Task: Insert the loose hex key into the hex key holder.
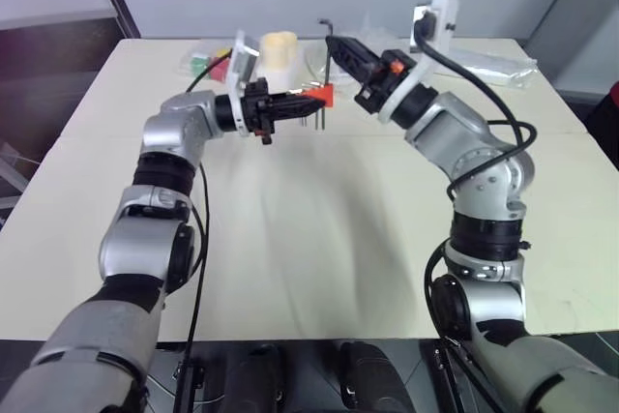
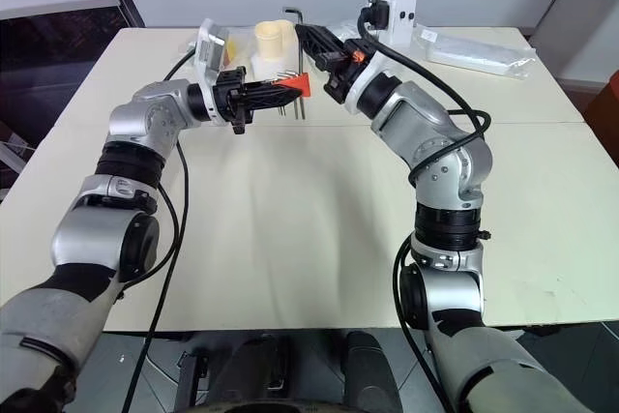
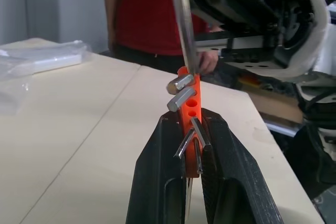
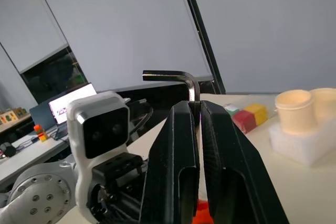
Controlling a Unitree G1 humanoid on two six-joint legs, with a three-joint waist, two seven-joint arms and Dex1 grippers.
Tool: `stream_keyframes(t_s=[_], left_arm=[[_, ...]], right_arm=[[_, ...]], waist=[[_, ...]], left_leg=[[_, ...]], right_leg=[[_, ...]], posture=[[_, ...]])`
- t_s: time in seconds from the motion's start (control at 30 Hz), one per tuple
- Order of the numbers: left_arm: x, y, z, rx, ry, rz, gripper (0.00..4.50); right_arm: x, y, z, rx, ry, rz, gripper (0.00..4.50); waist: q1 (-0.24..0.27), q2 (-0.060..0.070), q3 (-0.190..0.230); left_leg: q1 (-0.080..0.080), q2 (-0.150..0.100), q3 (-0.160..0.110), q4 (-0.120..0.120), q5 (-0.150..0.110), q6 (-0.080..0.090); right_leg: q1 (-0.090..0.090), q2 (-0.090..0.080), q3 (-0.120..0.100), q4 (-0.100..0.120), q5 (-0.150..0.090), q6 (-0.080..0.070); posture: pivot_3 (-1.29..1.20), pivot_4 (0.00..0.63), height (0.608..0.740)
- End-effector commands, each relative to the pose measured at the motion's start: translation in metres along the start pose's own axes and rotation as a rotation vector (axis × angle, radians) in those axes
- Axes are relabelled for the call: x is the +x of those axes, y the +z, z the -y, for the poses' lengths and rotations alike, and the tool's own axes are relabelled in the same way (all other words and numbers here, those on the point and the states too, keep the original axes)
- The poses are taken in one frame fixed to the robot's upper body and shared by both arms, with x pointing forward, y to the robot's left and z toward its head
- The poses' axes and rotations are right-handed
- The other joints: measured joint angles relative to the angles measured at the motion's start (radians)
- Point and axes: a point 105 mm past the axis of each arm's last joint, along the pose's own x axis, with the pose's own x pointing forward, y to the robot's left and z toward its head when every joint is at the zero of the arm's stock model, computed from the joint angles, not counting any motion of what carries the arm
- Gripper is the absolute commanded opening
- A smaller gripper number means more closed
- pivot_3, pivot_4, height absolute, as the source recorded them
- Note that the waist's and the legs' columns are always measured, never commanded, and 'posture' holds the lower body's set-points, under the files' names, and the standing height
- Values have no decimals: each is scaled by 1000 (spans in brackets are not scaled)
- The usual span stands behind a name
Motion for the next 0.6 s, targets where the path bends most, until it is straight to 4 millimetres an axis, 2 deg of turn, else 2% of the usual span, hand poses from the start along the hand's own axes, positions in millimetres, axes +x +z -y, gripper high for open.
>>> stream_keyframes(t_s=[0.03, 0.6], left_arm=[[-2, 21, 4, 60, -12, 44, 0], [-4, 24, -1, 52, 23, 66, 0]], right_arm=[[0, 11, -3, -24, 8, 38, 42], [-3, 8, -3, -29, 17, 42, 42]], waist=[[0, 0, 0], [-1, 0, 0]], left_leg=[[0, 0, 0, 0, 0, 0], [0, 0, 0, 1, 1, -2]], right_leg=[[0, 0, 0, 0, 0, 0], [0, 0, 0, 2, 0, 0]], posture=[[0, 150, 740], [0, 150, 740]])
